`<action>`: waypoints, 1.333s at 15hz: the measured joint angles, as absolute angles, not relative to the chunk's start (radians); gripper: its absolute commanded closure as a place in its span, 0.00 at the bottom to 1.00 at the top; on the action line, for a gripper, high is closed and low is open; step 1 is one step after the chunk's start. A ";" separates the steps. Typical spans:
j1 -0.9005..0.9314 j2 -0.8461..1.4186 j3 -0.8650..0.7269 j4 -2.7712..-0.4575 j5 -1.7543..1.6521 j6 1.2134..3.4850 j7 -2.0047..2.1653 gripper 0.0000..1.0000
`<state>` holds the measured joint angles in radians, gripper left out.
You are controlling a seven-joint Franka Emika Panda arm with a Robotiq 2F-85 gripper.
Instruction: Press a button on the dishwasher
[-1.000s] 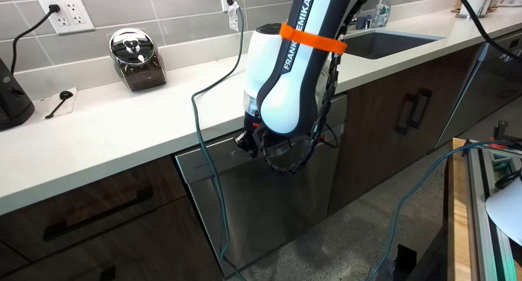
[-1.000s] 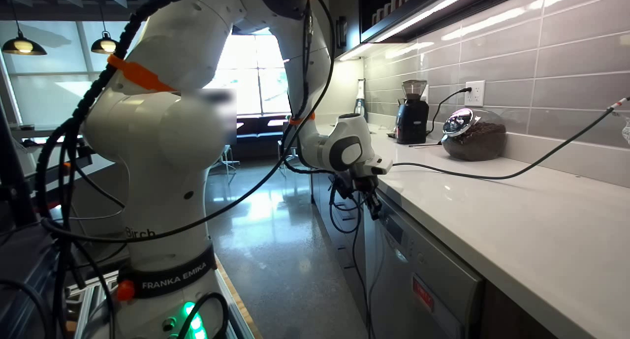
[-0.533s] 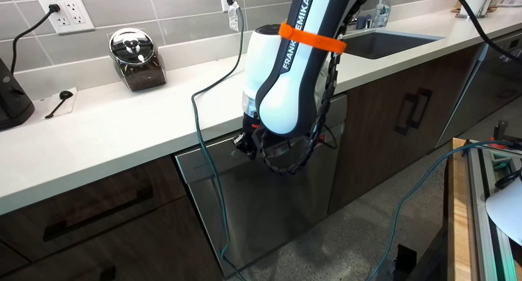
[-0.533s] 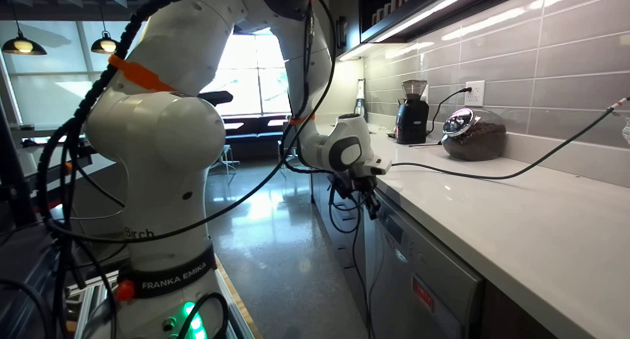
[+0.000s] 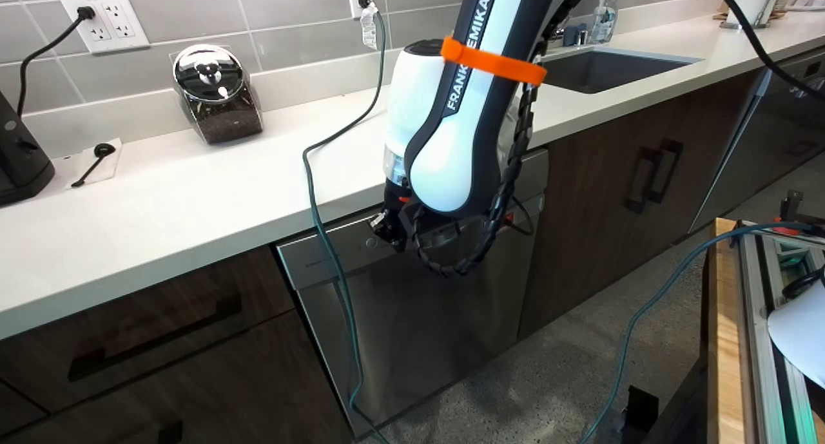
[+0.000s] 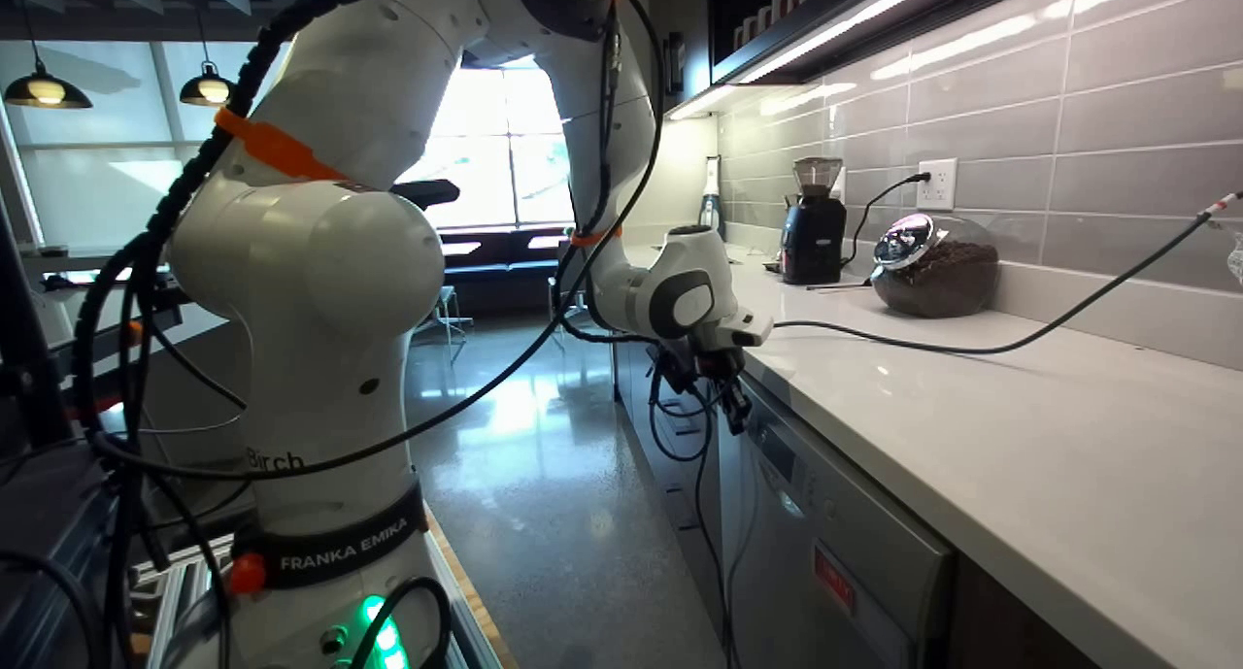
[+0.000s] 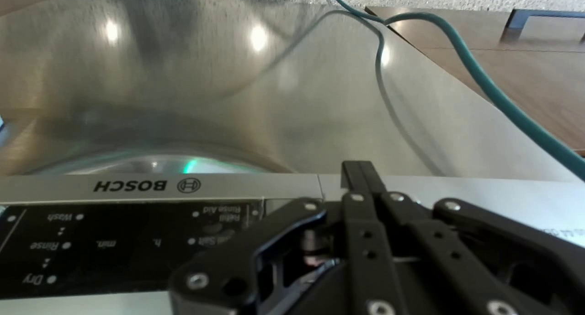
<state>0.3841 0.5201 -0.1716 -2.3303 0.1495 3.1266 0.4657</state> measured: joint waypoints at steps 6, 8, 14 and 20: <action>0.384 0.521 -0.174 -2.327 0.150 3.127 0.466 1.00; 0.386 0.522 -0.177 -2.325 0.150 3.127 0.466 1.00; 0.414 0.526 -0.201 -2.325 0.150 3.128 0.471 1.00; 0.533 0.546 -0.295 -2.333 0.182 3.157 0.505 1.00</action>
